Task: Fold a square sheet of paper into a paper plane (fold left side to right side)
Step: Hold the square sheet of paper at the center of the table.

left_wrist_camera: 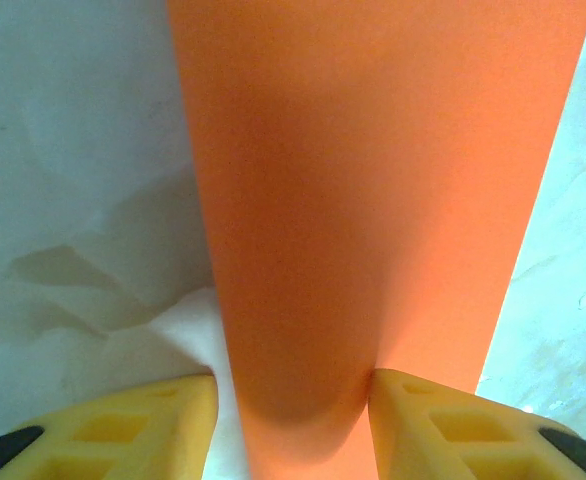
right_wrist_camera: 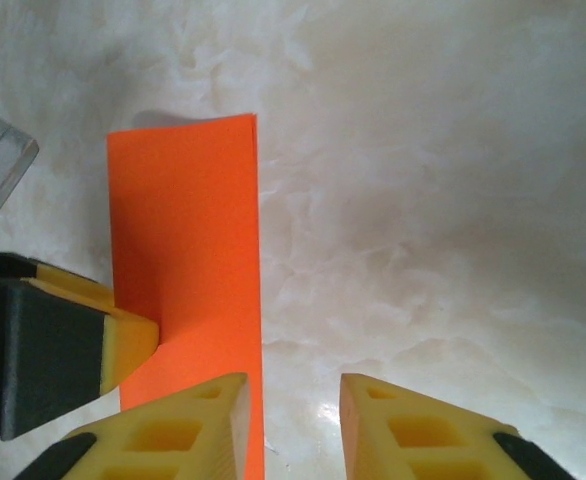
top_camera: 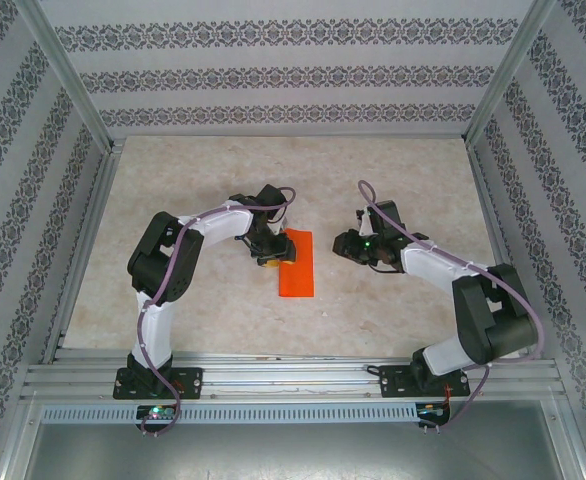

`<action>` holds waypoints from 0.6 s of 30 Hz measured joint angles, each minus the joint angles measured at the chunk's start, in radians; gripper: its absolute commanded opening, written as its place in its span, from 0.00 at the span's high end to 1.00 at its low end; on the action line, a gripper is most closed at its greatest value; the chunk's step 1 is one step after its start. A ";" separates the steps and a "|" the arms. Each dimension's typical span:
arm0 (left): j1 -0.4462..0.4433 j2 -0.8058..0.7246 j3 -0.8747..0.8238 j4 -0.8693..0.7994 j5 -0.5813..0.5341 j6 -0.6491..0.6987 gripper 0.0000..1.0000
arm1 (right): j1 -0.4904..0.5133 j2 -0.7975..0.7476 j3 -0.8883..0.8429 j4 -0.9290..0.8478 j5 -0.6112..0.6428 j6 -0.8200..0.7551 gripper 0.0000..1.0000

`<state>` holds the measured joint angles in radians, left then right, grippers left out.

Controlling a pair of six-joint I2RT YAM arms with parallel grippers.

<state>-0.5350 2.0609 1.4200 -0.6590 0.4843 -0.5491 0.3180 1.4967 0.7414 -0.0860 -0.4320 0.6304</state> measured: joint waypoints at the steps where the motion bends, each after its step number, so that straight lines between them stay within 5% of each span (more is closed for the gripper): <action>1: 0.000 0.000 0.000 0.000 0.000 0.000 0.55 | 0.010 0.019 0.003 0.008 -0.013 0.002 0.79; 8: 0.000 0.001 0.000 0.000 0.000 0.000 0.55 | 0.113 0.165 0.058 0.053 -0.080 0.044 0.95; 18: 0.000 0.001 0.000 0.000 0.000 0.000 0.55 | 0.158 0.272 0.114 0.098 -0.100 0.073 1.00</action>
<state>-0.5350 2.0617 1.4200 -0.6594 0.4839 -0.5491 0.4763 1.7691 0.8558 0.0116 -0.5323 0.7033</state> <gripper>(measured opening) 0.455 0.043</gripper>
